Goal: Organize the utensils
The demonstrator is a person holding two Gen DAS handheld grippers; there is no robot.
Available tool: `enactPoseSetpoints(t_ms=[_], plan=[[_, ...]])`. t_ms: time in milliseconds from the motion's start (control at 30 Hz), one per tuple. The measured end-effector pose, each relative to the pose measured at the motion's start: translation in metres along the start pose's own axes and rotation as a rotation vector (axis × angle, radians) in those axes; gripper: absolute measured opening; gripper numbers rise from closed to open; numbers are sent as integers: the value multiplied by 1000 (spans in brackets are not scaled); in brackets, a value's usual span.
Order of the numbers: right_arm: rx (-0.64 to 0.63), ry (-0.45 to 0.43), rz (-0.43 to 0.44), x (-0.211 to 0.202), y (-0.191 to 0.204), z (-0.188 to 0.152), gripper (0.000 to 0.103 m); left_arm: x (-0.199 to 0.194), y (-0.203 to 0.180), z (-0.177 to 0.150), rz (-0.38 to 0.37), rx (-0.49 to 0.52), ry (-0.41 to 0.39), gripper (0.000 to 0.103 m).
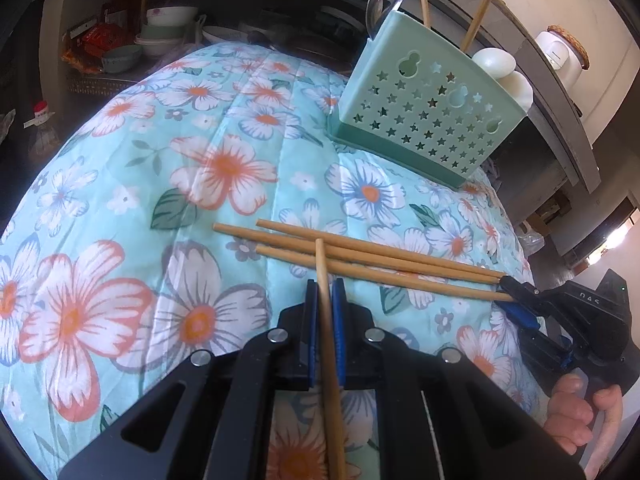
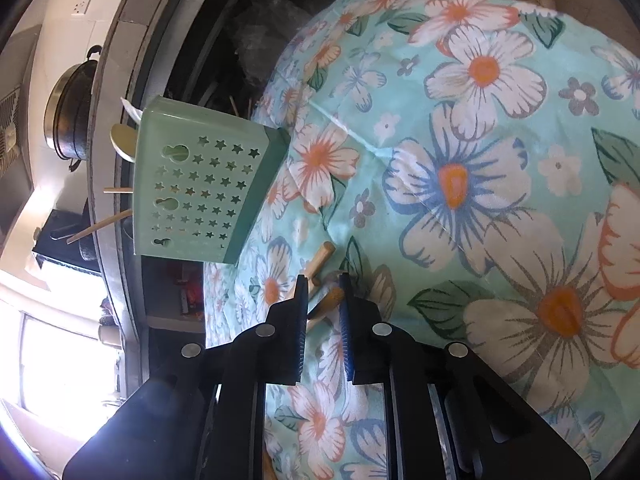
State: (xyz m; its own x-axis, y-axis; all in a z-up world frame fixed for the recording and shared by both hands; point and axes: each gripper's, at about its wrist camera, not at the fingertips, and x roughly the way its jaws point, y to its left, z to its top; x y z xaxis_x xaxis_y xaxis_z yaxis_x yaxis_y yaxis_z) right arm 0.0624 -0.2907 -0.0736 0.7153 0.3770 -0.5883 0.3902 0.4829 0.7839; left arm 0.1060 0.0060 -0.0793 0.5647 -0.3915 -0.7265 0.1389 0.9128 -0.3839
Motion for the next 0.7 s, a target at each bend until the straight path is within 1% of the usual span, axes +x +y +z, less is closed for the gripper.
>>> enactPoseSetpoints(t_ms=[200,333,567,700], plan=[[-141,-92,-6,-22,26,4,12,-1,-7,-2,49,47,-13,7],[-241,-173,-8,-45,45,7,10,-1,-11,-3,74,69,-18,7],[-423,-321,2,-97,77,10,8,-1,-15,-5,94,91,-25,8],[-528,-383,-4,-114,96,3,6,-1,-15,-5,99,97,-26,8]])
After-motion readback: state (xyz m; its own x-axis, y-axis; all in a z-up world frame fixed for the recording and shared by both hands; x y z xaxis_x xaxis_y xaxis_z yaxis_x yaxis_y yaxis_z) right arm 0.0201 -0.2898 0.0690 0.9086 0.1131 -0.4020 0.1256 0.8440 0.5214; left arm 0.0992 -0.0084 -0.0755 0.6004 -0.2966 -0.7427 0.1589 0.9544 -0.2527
